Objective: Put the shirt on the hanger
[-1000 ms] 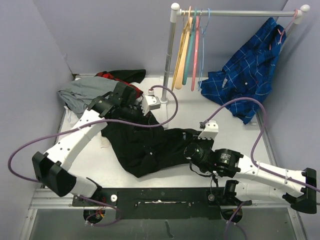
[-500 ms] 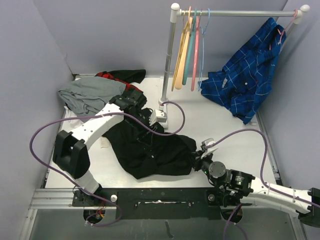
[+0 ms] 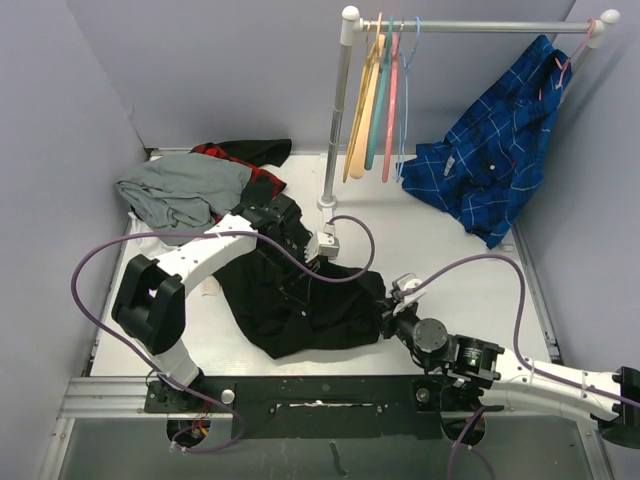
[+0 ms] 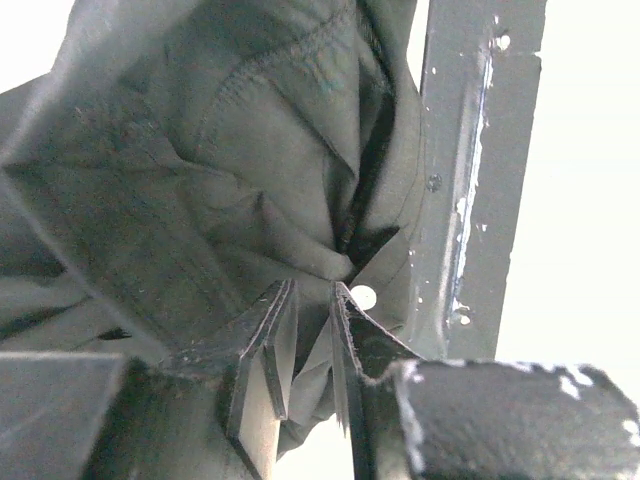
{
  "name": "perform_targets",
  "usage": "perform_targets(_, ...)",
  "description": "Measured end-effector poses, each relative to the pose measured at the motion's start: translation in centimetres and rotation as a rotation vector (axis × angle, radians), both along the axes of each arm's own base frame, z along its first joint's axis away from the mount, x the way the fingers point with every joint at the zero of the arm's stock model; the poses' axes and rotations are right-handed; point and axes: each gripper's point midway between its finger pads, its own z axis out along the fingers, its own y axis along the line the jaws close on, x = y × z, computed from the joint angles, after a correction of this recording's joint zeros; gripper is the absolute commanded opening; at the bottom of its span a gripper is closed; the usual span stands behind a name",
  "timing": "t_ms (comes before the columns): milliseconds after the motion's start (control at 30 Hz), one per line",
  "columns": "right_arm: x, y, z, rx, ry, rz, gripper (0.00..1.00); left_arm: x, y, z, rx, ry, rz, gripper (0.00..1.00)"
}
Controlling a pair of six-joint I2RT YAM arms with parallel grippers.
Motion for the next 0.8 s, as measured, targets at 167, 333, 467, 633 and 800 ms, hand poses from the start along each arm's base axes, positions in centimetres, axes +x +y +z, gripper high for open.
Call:
perform_targets(167,0.1,-1.0,2.0,0.072,-0.044,-0.026,0.00,-1.6,0.8,-2.3,0.044,0.068,0.018,0.17)
perform_targets(333,0.1,-2.1,2.6,0.092,-0.058,-0.045,0.00,-1.7,0.7,-2.8,0.049,0.083,0.043,0.00)
perform_targets(467,0.1,-3.1,2.0,0.079,-0.046,-0.077,0.00,-3.0,0.2,-2.3,0.034,0.119,0.013,0.00)
perform_targets(633,0.5,-5.4,0.4,0.035,-0.012,-0.186,0.00,-9.7,-1.3,-0.1,0.049,0.193,-0.198,0.07)
perform_targets(800,0.8,-8.1,-1.1,-0.003,0.021,-0.317,0.00,-17.5,-1.4,1.1,0.097,0.243,-0.445,0.26)
